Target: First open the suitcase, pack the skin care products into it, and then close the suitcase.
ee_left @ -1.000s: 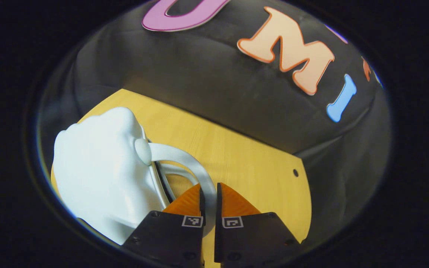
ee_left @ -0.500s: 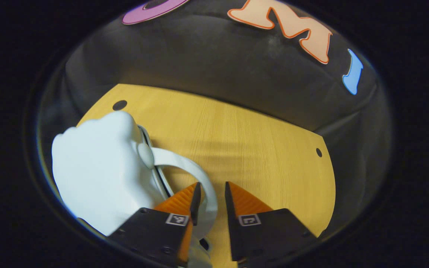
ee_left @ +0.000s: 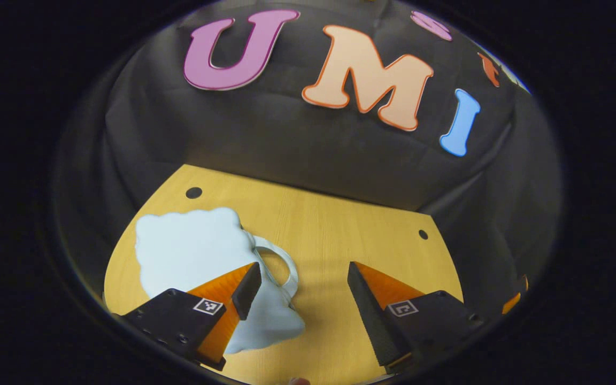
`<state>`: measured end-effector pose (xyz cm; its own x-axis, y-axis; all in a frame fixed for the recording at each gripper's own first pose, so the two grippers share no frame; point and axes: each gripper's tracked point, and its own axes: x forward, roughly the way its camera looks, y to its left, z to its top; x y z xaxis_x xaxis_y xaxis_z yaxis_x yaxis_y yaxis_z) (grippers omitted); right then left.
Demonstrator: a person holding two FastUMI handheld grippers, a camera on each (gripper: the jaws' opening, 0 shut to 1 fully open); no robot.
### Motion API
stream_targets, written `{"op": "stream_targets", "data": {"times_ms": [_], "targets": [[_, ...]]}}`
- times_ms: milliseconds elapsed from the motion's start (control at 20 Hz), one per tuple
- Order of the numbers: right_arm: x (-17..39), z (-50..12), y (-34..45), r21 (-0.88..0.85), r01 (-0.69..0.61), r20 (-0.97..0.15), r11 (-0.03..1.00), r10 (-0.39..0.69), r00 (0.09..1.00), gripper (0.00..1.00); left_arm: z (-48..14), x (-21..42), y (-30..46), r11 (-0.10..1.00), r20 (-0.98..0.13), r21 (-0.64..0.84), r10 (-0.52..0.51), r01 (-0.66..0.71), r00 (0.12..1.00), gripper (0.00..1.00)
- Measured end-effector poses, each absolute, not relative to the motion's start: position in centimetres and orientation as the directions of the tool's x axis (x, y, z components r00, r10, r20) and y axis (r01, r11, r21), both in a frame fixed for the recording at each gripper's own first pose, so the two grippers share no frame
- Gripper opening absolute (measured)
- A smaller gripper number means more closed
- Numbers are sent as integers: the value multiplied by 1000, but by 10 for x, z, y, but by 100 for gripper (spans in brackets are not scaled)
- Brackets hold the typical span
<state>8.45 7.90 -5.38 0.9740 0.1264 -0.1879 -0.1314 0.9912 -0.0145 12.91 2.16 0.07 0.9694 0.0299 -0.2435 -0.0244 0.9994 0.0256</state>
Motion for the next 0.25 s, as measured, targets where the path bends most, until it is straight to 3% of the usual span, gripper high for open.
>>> {"op": "stream_targets", "data": {"times_ms": [250], "targets": [[75,-38,83,29,-154,-110,988,156,982,97,28,66,-10,1000,-70,8,-30,30,997,95]]}}
